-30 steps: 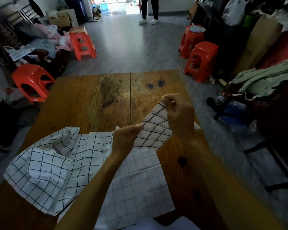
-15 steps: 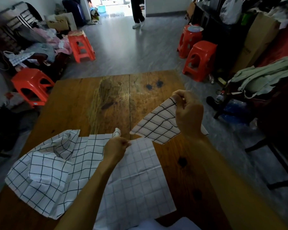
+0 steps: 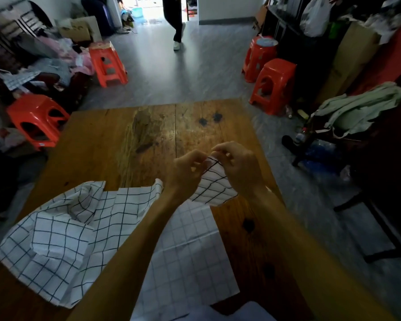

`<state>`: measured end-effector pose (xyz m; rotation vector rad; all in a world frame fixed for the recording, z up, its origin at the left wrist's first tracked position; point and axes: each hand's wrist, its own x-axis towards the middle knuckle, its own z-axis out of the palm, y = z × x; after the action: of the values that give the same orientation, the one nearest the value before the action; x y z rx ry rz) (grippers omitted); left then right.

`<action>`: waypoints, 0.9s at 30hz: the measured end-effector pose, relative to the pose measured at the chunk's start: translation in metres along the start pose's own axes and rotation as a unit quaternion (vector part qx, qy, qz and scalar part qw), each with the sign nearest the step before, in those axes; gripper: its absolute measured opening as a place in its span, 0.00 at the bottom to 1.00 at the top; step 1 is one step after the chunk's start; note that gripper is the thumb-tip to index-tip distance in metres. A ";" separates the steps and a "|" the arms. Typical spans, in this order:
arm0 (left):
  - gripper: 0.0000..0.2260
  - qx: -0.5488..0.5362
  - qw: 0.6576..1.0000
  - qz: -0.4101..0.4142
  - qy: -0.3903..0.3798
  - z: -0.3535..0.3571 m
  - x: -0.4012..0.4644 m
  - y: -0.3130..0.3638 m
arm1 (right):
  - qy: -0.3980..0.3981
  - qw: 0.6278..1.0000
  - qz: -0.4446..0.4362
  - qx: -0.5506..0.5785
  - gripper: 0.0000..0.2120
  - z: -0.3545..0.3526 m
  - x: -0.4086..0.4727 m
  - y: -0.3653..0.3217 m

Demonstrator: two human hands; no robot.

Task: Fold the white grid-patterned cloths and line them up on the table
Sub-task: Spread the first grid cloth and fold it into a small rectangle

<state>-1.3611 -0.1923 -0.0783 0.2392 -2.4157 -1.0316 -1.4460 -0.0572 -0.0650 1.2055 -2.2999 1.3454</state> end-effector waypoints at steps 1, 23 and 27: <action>0.01 -0.005 1.000 -0.010 0.010 0.000 -0.001 -0.001 | -0.015 1.000 0.022 0.004 0.11 -0.003 -0.001 0.001; 0.05 -0.076 0.996 -0.049 -0.001 -0.050 -0.023 -0.040 | -0.056 0.971 0.232 -0.026 0.07 -0.005 -0.027 -0.010; 0.04 -0.082 0.994 -0.061 -0.033 -0.053 -0.019 -0.046 | -0.055 0.965 0.252 -0.042 0.04 -0.003 -0.028 -0.011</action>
<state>-1.3197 -0.2509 -0.0871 0.3036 -2.3828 -1.3053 -1.4210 -0.0419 -0.0715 0.7047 -2.8407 1.3306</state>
